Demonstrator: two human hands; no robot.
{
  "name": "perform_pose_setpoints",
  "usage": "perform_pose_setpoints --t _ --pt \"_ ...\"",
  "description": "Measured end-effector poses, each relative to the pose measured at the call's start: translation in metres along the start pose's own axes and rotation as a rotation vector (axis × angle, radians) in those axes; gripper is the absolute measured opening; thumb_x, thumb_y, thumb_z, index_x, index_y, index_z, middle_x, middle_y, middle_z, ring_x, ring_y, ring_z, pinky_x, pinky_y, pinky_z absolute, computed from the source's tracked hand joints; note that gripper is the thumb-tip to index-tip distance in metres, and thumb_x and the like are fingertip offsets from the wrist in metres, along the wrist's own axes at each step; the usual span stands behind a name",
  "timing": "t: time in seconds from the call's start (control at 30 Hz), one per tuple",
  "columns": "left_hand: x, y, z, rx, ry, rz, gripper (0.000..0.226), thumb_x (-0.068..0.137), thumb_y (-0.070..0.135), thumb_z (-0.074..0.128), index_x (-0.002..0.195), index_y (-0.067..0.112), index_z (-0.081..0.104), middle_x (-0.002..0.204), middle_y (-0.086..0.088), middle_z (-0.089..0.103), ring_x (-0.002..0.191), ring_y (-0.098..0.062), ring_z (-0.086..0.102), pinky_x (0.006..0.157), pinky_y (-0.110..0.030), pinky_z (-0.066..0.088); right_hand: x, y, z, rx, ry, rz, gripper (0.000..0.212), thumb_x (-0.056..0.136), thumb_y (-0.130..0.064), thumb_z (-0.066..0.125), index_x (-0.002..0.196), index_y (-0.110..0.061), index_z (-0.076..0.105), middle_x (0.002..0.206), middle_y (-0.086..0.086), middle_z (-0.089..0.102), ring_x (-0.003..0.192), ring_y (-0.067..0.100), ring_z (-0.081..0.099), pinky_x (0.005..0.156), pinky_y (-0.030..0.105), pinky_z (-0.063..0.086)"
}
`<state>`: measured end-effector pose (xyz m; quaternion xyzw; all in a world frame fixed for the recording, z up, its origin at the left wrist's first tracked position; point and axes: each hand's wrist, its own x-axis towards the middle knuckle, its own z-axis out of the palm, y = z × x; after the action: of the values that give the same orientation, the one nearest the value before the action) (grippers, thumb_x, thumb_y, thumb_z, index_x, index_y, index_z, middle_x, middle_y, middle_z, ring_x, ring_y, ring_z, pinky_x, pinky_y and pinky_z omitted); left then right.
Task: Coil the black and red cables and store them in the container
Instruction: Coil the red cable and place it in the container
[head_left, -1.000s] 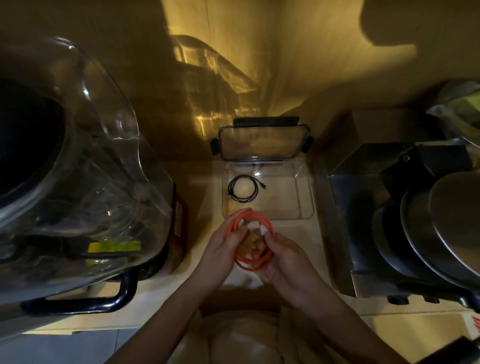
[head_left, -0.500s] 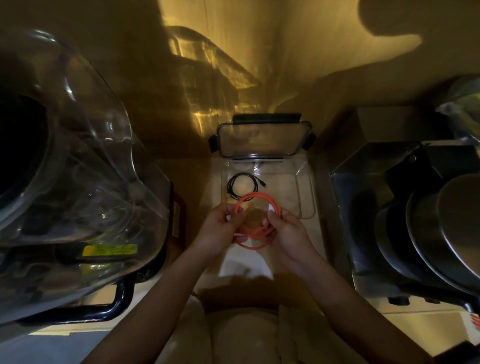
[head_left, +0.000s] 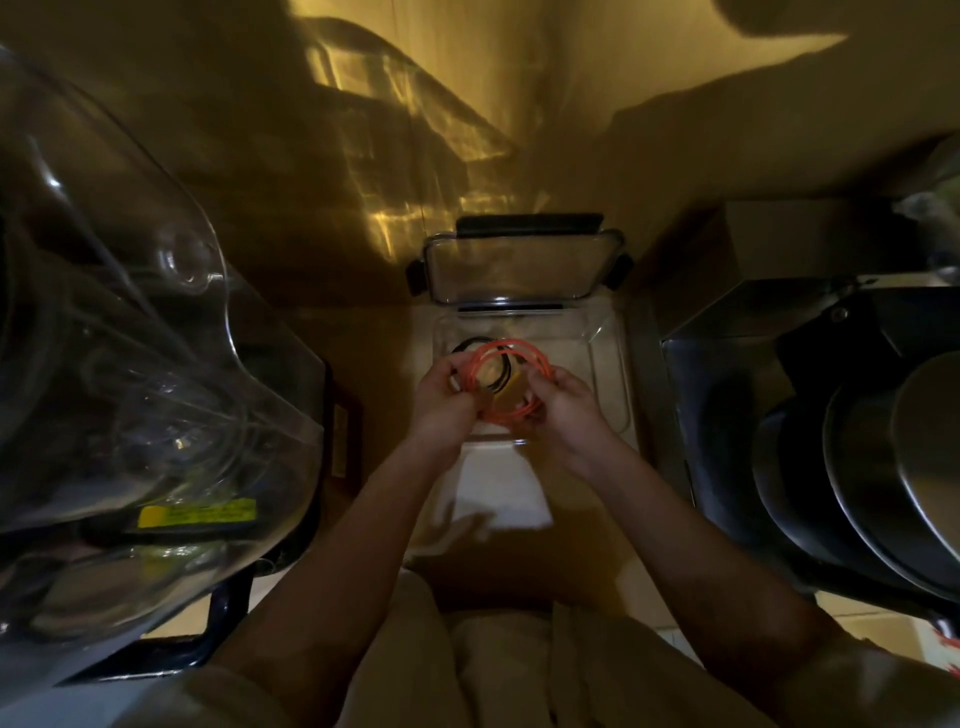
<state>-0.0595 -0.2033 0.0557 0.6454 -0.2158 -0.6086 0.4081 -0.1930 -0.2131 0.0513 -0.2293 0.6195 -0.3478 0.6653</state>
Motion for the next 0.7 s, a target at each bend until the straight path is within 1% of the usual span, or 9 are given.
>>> perform_pose_setpoints --t 0.13,0.2,0.27,0.33,0.37,0.43,0.5,0.6,0.7 --pt "0.017 -0.003 0.005 -0.001 0.044 0.043 0.05 0.069 -0.007 0.071 0.11 0.015 0.053 0.117 -0.019 0.065 0.109 -0.036 0.064 0.092 -0.054 0.055 0.013 0.002 0.0 0.024 -0.001 -0.006 0.024 0.103 -0.027 0.049 0.084 -0.013 0.057 0.049 -0.007 0.053 0.051 0.013 0.054 0.064 0.035 0.048" --pt "0.026 -0.006 0.01 -0.077 0.075 0.022 0.047 0.078 -0.008 0.072 0.113 0.013 0.049 0.118 -0.019 0.063 0.11 -0.033 0.064 0.091 -0.049 0.055 0.02 0.005 0.002 0.012 0.034 -0.011 0.029 0.104 -0.032 0.046 0.085 -0.014 0.06 0.048 -0.009 0.052 0.054 0.015 0.051 0.069 0.04 0.051" --pt "0.032 -0.007 0.014 -0.187 0.051 0.002 0.031 0.087 -0.005 0.065 0.113 0.008 0.053 0.105 -0.014 0.066 0.096 -0.027 0.067 0.078 -0.038 0.057 0.027 0.006 0.004 0.007 0.089 -0.005 0.031 0.105 -0.032 0.044 0.086 -0.015 0.061 0.05 -0.007 0.054 0.055 0.015 0.052 0.076 0.044 0.052" --pt "0.034 -0.007 0.014 -0.304 -0.003 -0.035 0.022 0.097 0.0 0.052 0.12 0.0 0.053 0.098 -0.011 0.066 0.08 -0.016 0.07 0.065 -0.028 0.057 0.031 0.005 0.003 -0.018 0.14 0.012 0.031 0.105 -0.032 0.042 0.085 -0.016 0.058 0.059 -0.002 0.057 0.058 0.015 0.054 0.07 0.036 0.052" --pt "0.035 -0.007 0.013 -0.327 -0.018 -0.06 0.025 0.101 0.002 0.046 0.124 -0.005 0.052 0.099 -0.012 0.066 0.077 -0.013 0.07 0.064 -0.027 0.058 0.032 0.004 0.002 -0.03 0.162 0.018 0.031 0.105 -0.032 0.041 0.085 -0.016 0.057 0.065 0.001 0.058 0.06 0.015 0.055 0.064 0.031 0.051" --pt "0.037 -0.011 0.01 -0.292 -0.055 -0.095 0.032 0.103 0.007 0.04 0.127 -0.01 0.054 0.106 -0.016 0.066 0.084 -0.015 0.066 0.075 -0.027 0.058 0.036 0.005 0.001 -0.049 0.197 0.031 0.031 0.106 -0.032 0.039 0.085 -0.017 0.057 0.072 0.004 0.059 0.064 0.016 0.057 0.058 0.027 0.047" --pt "0.038 -0.016 0.008 -0.258 -0.069 -0.11 0.03 0.103 0.009 0.042 0.123 -0.004 0.061 0.108 -0.015 0.068 0.087 -0.015 0.066 0.078 -0.027 0.057 0.038 0.007 0.001 -0.086 0.205 0.037 0.032 0.107 -0.032 0.036 0.088 -0.016 0.057 0.08 0.005 0.063 0.07 0.016 0.059 0.057 0.025 0.046" --pt "0.04 -0.019 0.008 -0.162 -0.016 -0.158 0.023 0.104 0.015 0.044 0.107 0.011 0.067 0.095 -0.006 0.071 0.081 -0.014 0.068 0.067 -0.028 0.059 0.043 0.012 0.001 -0.182 0.185 0.036 0.036 0.107 -0.036 0.032 0.103 -0.011 0.059 0.099 0.011 0.067 0.08 0.015 0.062 0.052 0.02 0.047" --pt "0.048 -0.02 0.009 -0.007 0.037 -0.147 0.025 0.105 0.018 0.042 0.11 0.006 0.064 0.086 -0.011 0.068 0.07 -0.021 0.063 0.054 -0.027 0.053 0.05 0.016 0.0 -0.24 0.148 0.039 0.048 0.107 -0.041 0.028 0.115 -0.006 0.06 0.109 0.015 0.069 0.088 0.019 0.066 0.058 0.025 0.049"
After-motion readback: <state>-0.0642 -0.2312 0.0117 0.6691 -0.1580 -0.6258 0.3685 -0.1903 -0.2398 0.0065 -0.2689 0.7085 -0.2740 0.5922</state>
